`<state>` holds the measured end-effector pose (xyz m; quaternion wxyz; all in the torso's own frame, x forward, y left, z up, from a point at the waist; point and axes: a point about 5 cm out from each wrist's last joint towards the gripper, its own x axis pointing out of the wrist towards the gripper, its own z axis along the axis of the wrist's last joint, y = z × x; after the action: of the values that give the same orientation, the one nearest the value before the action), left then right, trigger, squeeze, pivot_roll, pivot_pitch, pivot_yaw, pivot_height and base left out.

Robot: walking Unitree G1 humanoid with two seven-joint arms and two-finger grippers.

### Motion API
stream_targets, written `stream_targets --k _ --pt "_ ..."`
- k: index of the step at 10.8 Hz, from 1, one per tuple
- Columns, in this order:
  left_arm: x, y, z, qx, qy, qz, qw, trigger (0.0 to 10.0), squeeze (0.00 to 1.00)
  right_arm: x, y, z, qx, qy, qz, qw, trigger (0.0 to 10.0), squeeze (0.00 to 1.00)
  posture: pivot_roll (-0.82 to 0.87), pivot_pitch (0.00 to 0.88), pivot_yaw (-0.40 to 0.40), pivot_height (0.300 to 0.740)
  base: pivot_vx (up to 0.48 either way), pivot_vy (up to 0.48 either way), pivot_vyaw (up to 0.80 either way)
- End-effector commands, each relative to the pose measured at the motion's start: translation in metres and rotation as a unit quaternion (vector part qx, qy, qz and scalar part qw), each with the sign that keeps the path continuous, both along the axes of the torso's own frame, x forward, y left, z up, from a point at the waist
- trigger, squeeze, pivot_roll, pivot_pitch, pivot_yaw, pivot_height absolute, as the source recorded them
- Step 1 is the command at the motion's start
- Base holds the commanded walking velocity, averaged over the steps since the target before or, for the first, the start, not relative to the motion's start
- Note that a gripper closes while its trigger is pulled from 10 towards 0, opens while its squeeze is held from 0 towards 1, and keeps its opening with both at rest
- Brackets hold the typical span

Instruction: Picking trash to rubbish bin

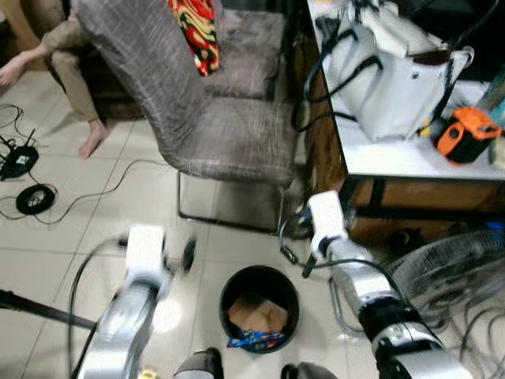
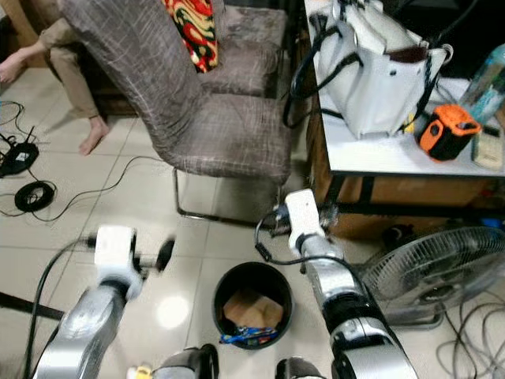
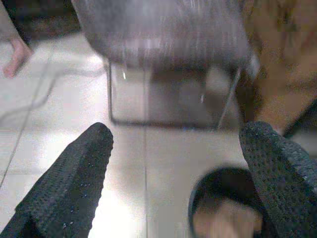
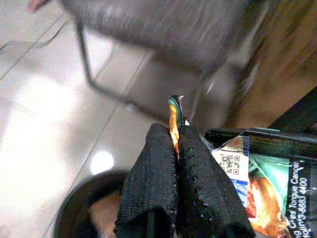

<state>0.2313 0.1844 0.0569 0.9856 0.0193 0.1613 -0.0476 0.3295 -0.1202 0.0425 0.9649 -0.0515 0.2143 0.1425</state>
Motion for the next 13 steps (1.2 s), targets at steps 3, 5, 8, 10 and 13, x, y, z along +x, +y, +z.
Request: stream_targets --k 3,5,8,10,13 --pt "-0.030 0.004 -0.021 -0.003 0.067 -0.067 0.995 10.0 0.00 -0.011 0.015 -0.021 0.009 0.082 0.038 0.996 10.0 0.00 0.09 0.242 0.063 0.740 0.000 0.000 0.00" --pt "-0.058 0.006 -0.028 -0.018 0.112 -0.127 0.985 10.0 0.00 -0.014 0.031 -0.025 0.027 0.115 0.068 0.991 10.0 0.00 0.13 0.264 0.085 0.740 0.000 0.000 0.00" --pt "-0.076 -0.008 -0.027 -0.057 0.143 -0.197 0.968 10.0 0.00 -0.024 0.052 -0.033 0.069 0.168 0.078 0.980 10.0 0.00 0.13 0.276 0.094 0.740 0.000 0.000 0.00" --pt "-0.079 -0.012 -0.028 -0.065 0.151 -0.213 0.963 10.0 0.00 -0.029 0.063 -0.035 0.095 0.189 0.082 0.974 10.0 0.00 0.13 0.279 0.093 0.740 0.000 0.000 0.00" --pt "-0.082 -0.011 -0.029 -0.055 0.163 -0.233 0.957 10.0 0.00 -0.040 0.087 -0.040 0.112 0.218 0.073 0.967 10.0 0.00 0.14 0.278 0.100 0.740 0.000 0.000 0.00"
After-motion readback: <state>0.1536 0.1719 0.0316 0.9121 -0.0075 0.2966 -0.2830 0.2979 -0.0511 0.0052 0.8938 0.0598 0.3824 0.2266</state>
